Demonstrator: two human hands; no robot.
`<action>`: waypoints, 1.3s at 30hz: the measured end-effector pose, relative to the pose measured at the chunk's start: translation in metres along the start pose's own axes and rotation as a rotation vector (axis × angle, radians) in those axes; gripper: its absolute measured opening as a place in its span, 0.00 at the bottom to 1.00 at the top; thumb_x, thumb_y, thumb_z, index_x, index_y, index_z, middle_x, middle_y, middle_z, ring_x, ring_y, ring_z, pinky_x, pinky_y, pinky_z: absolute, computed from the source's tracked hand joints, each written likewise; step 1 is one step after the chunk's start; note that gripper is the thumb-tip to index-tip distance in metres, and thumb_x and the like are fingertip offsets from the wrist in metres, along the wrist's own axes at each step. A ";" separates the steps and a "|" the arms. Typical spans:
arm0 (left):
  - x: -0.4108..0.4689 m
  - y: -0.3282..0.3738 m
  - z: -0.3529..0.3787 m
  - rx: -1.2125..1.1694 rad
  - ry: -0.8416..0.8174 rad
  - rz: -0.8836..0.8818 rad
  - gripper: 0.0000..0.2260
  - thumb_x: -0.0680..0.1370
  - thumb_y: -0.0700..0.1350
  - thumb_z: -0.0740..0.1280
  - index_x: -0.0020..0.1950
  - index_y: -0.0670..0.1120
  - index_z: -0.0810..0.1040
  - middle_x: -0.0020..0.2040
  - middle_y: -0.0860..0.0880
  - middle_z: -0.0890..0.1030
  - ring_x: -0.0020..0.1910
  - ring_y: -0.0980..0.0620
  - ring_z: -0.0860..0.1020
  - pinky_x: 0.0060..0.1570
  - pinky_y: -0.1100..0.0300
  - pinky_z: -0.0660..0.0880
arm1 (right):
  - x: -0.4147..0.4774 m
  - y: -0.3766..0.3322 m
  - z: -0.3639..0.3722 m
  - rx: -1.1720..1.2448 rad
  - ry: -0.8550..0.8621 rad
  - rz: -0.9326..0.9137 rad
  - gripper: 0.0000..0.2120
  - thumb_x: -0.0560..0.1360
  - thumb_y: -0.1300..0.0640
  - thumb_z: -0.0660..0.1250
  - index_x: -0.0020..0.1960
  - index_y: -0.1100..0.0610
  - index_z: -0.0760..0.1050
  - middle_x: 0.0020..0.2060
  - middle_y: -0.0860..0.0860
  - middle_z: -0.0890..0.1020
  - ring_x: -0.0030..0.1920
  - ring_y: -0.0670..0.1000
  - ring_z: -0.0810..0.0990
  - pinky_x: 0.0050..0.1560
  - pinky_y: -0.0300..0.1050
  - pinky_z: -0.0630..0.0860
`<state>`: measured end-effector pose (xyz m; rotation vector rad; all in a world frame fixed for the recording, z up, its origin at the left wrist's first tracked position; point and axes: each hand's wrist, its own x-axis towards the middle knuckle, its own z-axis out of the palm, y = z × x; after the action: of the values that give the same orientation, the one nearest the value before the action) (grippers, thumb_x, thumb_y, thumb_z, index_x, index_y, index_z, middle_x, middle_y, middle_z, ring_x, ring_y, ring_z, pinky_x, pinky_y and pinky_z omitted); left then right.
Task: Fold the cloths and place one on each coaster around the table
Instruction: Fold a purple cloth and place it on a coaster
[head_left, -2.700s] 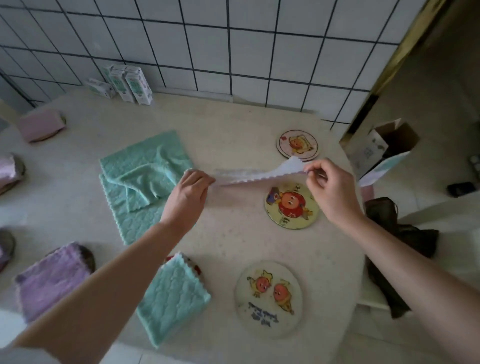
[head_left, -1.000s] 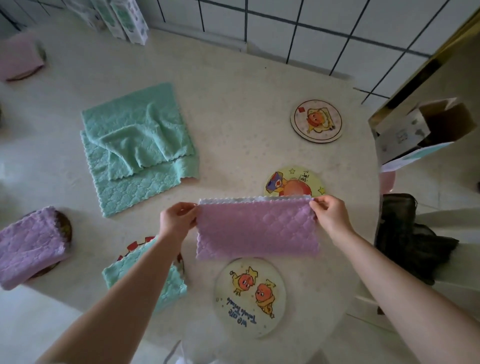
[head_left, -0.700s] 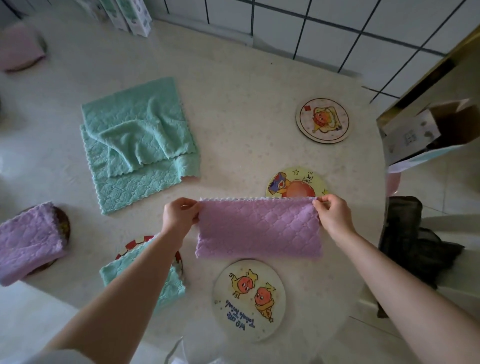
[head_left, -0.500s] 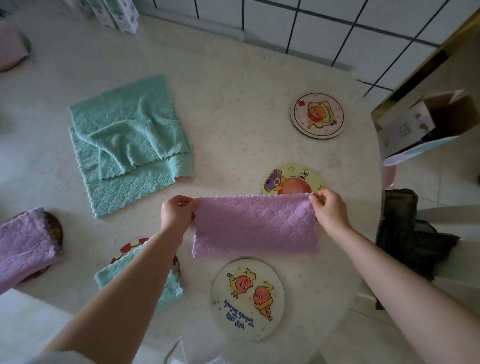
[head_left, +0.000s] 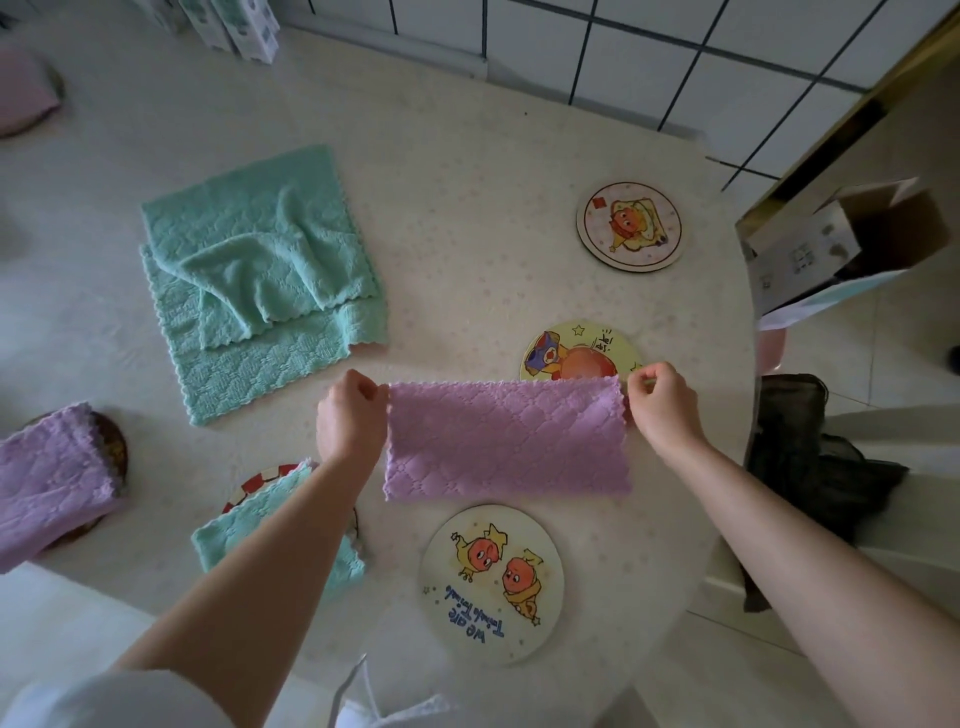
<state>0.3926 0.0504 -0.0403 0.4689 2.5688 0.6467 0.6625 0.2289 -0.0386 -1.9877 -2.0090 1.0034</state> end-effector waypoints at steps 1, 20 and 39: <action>-0.007 -0.001 0.000 0.039 0.033 0.095 0.05 0.77 0.45 0.66 0.48 0.44 0.76 0.45 0.49 0.79 0.45 0.49 0.76 0.42 0.57 0.70 | -0.007 0.001 -0.003 -0.016 0.019 -0.079 0.08 0.78 0.59 0.60 0.53 0.62 0.74 0.49 0.59 0.81 0.48 0.59 0.78 0.45 0.46 0.73; -0.143 -0.071 0.044 0.541 -0.316 0.913 0.35 0.74 0.49 0.65 0.77 0.44 0.52 0.77 0.46 0.54 0.76 0.46 0.53 0.72 0.44 0.56 | -0.134 0.068 0.041 -0.619 -0.119 -0.836 0.28 0.68 0.71 0.58 0.68 0.64 0.69 0.67 0.58 0.72 0.68 0.59 0.70 0.68 0.53 0.68; -0.142 -0.094 0.016 0.484 -0.180 0.618 0.30 0.77 0.45 0.61 0.77 0.43 0.53 0.77 0.48 0.53 0.76 0.50 0.49 0.72 0.50 0.47 | -0.104 0.058 0.013 -0.898 -0.086 -0.794 0.25 0.50 0.71 0.73 0.45 0.58 0.73 0.40 0.55 0.74 0.39 0.57 0.74 0.32 0.49 0.73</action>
<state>0.5000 -0.0813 -0.0531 1.4421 2.3799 0.1378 0.7158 0.1216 -0.0435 -1.0663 -3.2159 -0.0238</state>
